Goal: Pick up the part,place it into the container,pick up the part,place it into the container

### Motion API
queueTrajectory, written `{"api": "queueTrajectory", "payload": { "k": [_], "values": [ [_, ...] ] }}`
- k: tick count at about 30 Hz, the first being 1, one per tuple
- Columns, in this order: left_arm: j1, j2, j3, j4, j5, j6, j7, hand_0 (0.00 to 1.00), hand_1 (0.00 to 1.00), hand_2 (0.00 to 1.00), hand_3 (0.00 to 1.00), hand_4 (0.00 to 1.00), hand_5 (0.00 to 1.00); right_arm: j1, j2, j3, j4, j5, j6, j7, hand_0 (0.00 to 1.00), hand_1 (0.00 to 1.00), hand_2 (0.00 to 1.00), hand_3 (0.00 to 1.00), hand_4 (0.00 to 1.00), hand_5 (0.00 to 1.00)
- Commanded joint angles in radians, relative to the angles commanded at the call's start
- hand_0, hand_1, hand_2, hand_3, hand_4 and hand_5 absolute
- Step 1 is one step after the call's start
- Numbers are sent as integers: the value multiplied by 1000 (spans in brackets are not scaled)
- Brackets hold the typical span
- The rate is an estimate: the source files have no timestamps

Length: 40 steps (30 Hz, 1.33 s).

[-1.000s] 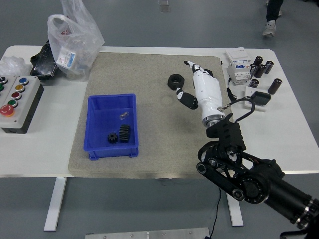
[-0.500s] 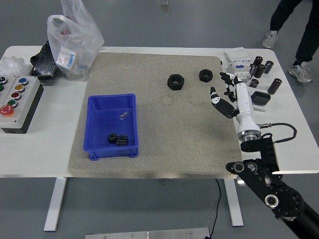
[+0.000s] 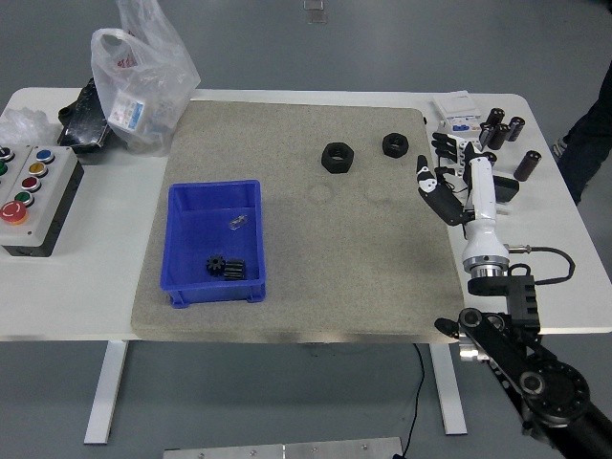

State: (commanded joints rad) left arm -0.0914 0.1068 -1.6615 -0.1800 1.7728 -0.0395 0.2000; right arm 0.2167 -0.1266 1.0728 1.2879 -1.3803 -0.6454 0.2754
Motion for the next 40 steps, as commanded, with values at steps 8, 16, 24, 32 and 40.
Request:
{"api": "queueTrajectory", "payload": {
  "k": [8, 16, 24, 32, 40],
  "values": [
    [3, 1, -2, 0, -3, 2, 0, 596, 455, 473, 600, 432, 529, 3, -2, -9, 18, 83, 0, 74, 577, 696, 673, 672, 614, 258],
    [2, -5, -1, 0, -6, 2, 0, 596, 458, 473, 601, 442, 526, 0, 0, -28, -19, 277, 0, 230, 557, 693, 671, 673, 605, 272],
    [-2, -6, -1, 0, -9, 2, -3, 596, 461, 482, 603, 463, 514, -5, 5, -47, -35, 468, 0, 318, 556, 683, 667, 686, 615, 284],
    [0, -10, 0, 0, -9, 2, -1, 595, 463, 482, 602, 476, 508, -21, -3, -64, -46, 544, 0, 327, 566, 681, 666, 687, 621, 291],
    [0, -10, -1, 0, -10, 3, -1, 596, 463, 483, 604, 484, 508, -23, -6, -82, -50, 562, 0, 327, 575, 684, 664, 688, 622, 293]
  ]
}}
